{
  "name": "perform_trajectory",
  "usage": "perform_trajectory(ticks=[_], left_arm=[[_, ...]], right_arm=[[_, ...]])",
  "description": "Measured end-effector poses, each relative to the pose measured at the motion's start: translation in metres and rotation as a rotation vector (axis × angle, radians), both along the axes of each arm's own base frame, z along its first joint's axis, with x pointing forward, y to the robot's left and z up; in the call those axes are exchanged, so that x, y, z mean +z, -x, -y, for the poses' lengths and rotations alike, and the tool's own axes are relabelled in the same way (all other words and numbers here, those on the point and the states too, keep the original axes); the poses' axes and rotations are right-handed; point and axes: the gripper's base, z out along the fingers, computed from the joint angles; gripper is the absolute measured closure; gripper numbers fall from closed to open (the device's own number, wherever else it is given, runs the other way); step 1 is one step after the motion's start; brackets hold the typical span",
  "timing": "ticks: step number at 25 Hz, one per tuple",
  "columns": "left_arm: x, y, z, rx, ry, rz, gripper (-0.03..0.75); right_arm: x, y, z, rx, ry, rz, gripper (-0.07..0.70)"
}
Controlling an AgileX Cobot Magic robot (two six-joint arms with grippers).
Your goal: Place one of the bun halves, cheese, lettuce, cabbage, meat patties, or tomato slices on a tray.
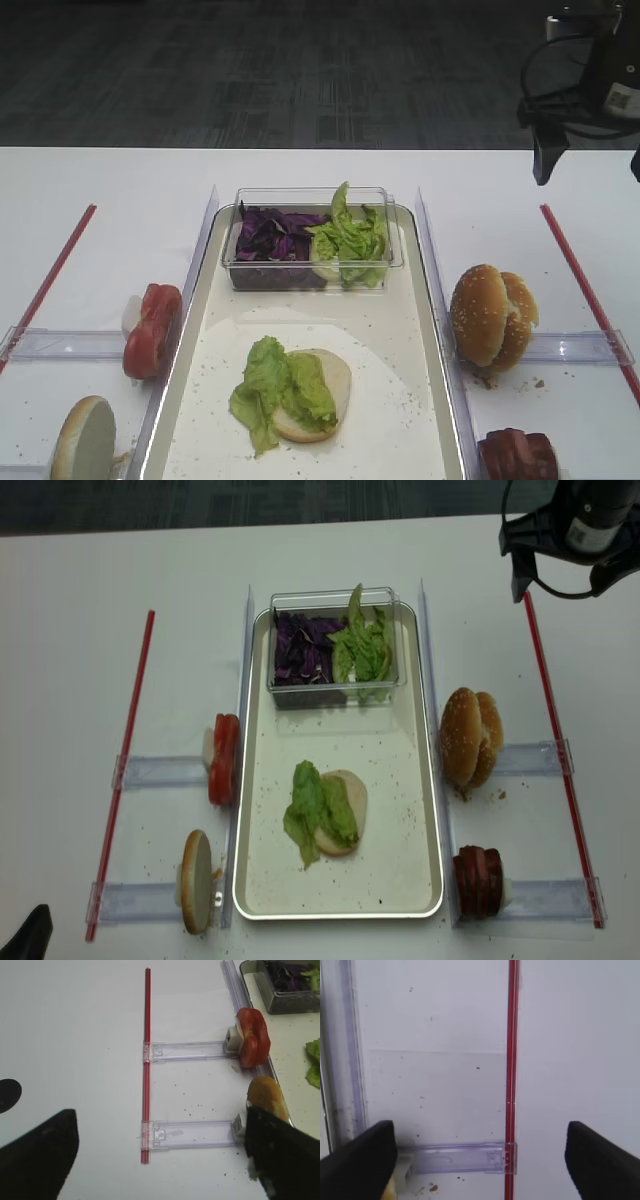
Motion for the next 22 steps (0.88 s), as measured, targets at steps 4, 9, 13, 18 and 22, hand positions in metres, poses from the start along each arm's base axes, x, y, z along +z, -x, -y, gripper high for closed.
perform_trajectory(ticks=[4,9,13,18,22], left_arm=[[0.0,0.0,0.0,0.0,0.0,0.0,0.097],[0.0,0.0,0.0,0.0,0.0,0.0,0.097],[0.0,0.0,0.0,0.0,0.0,0.0,0.097],[0.0,0.0,0.0,0.0,0.0,0.0,0.097],[0.0,0.0,0.0,0.0,0.0,0.0,0.097]], right_arm=[[0.0,0.002,0.001,0.0,-0.005,-0.022,-0.06],[0.006,0.012,0.001,-0.002,-0.014,-0.015,-0.06],[0.011,0.043,0.002,0.0,-0.015,-0.017,-0.06],[0.006,0.095,0.004,0.0,-0.017,0.008,-0.06],[0.003,0.142,0.006,-0.003,-0.023,0.061,-0.06]])
